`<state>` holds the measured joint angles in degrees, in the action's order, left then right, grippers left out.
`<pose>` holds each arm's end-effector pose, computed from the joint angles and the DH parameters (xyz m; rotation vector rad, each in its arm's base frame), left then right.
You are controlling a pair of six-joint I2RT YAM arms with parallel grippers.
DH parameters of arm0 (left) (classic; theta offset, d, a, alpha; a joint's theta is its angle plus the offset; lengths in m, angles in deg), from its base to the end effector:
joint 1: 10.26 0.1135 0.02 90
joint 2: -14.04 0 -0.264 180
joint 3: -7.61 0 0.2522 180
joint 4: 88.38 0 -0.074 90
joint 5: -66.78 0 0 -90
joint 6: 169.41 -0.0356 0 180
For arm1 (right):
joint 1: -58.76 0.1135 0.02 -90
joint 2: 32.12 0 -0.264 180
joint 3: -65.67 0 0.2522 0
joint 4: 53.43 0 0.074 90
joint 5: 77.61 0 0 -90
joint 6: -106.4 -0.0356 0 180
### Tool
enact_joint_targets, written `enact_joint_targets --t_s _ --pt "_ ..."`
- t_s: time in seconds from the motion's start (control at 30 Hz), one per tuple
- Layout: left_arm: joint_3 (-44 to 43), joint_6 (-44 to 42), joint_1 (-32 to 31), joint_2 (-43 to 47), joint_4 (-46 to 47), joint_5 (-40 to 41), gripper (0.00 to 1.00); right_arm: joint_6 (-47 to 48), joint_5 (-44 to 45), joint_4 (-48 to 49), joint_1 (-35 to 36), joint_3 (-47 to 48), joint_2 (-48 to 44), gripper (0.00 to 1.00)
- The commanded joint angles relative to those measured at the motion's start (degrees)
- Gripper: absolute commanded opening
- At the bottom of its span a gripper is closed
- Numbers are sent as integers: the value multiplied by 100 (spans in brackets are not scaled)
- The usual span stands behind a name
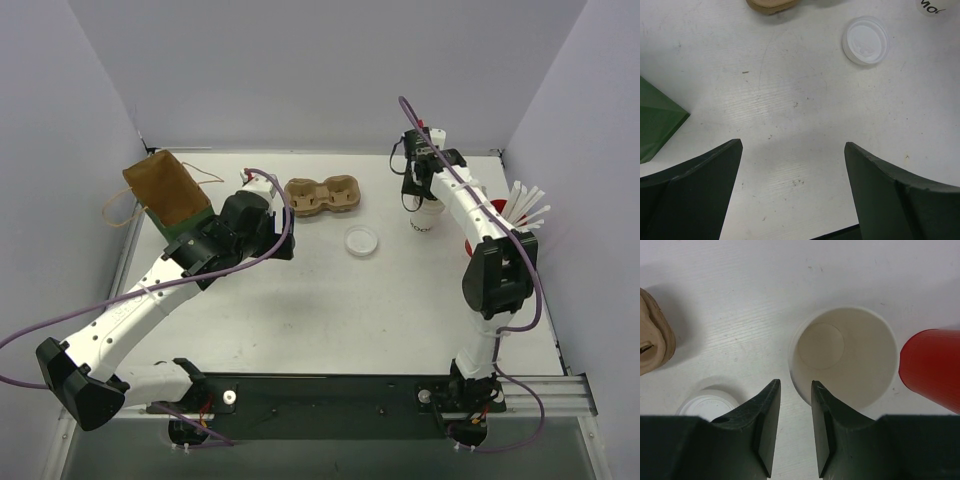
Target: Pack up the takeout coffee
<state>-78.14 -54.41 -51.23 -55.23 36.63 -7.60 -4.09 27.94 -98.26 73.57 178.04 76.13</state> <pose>0.1974 -0.1587 0.3645 0.1636 2.2278 -0.3287 0.4243 0.1023 0.3117 0.2518 2.2362 0.0202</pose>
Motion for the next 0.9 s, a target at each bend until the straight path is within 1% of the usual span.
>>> enact_joint_targets --t_s 0.0,0.1,0.17,0.23,0.3,0.43,0.47,0.87 --pt "-167 -38 37 107 45 -68 95 98 80 -145 -83 203 82 27" --pt "-167 -38 54 125 45 -76 95 115 62 -145 -118 229 153 24" --pt "-167 -30 45 125 19 -59 95 116 80 -145 -136 238 179 19" --pt "-175 -47 45 125 10 -50 95 124 80 -145 -145 247 197 18" --pt "-184 -38 45 125 1 -41 95 142 80 -145 -154 264 214 14" --pt "-184 -38 54 116 -7 -41 95 195 124 -154 -162 291 223 5" --pt "-184 -38 54 116 -8 -41 95 212 141 -162 -162 299 215 0" --pt "-167 -12 63 46 28 -76 95 555 941 -417 -84 571 92 0"
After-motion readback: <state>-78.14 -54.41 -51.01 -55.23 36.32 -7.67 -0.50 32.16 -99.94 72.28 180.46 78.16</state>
